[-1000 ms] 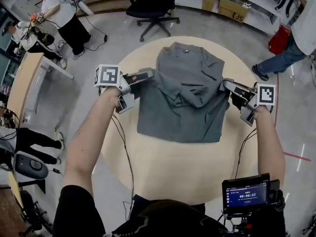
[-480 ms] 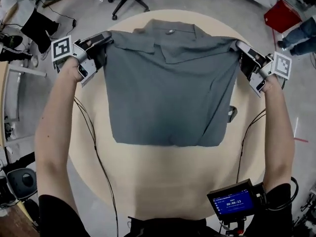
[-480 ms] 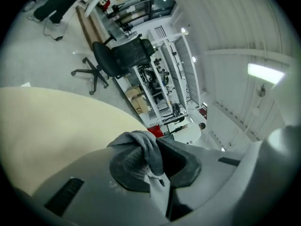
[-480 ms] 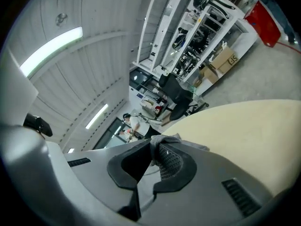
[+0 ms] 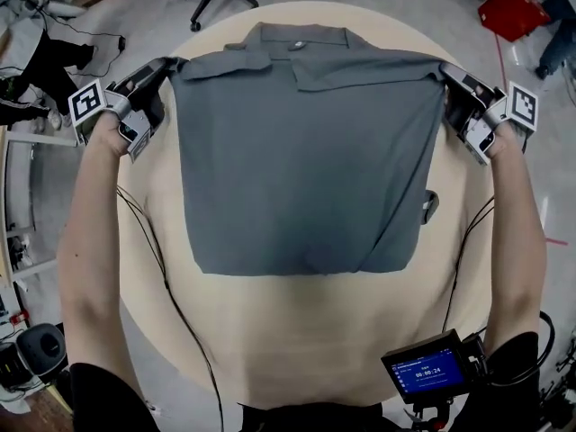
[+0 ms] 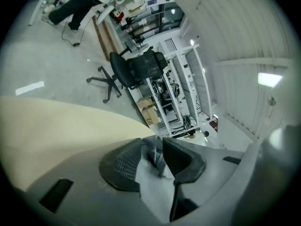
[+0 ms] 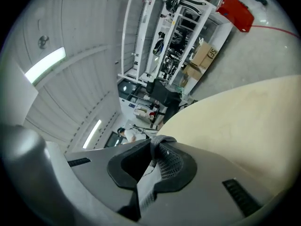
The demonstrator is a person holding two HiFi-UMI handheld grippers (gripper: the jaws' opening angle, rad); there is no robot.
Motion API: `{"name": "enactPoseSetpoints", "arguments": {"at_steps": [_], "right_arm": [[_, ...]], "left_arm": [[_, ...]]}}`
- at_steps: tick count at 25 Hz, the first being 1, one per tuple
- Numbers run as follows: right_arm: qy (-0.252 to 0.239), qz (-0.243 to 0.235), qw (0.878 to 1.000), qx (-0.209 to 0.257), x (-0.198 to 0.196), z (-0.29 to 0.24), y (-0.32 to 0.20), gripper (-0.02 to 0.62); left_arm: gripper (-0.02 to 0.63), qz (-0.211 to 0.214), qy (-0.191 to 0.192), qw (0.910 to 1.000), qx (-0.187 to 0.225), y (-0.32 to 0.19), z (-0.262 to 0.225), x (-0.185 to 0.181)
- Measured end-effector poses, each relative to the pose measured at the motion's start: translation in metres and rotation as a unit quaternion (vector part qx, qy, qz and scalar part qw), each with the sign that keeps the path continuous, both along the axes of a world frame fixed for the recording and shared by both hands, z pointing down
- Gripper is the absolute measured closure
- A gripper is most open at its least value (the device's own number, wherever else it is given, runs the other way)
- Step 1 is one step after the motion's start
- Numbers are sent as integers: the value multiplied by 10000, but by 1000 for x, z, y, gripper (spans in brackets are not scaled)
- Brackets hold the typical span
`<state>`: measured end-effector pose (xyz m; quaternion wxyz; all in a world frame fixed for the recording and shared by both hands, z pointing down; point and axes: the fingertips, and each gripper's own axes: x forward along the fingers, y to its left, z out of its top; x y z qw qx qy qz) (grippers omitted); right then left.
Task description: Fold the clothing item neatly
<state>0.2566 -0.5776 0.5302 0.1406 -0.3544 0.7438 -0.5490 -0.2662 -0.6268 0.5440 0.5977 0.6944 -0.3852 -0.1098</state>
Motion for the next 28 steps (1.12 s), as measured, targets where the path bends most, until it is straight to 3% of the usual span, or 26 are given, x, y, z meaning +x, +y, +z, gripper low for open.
{"name": "enactPoseSetpoints", "arguments": {"at_steps": [3, 6, 10, 13, 15, 18, 23, 28], "right_arm": [[-89, 52, 9999, -8, 2, -3, -1, 566], [62, 104, 9999, -11, 1, -10, -6, 527], [-44, 354, 9994, -4, 13, -25, -8, 503], [-391, 494, 9979, -132, 22, -31, -5, 499], [-605, 557, 9961, -317, 26, -27, -3, 499], [-516, 604, 9964, -281, 42, -29, 2, 499], [-437, 645, 9968, -191, 59, -35, 7, 491], [-1121, 810, 9901, -223, 57, -55, 3, 479]], "left_arm": [[485, 38, -265, 9994, 230, 0, -8, -5], [485, 714, -133, 9950, 686, 13, -30, 31], [485, 1874, -145, 9760, 1100, 47, -48, 98], [485, 2339, -561, 9649, 1056, 61, -32, 125], [485, 2427, -958, 9601, 1002, 64, -17, 131], [485, 2452, -1482, 9494, 1285, 62, -7, 131], [485, 2525, -1676, 9437, 1326, 68, 4, 136], [485, 2585, -1919, 9382, 1274, 67, 10, 138]]}}
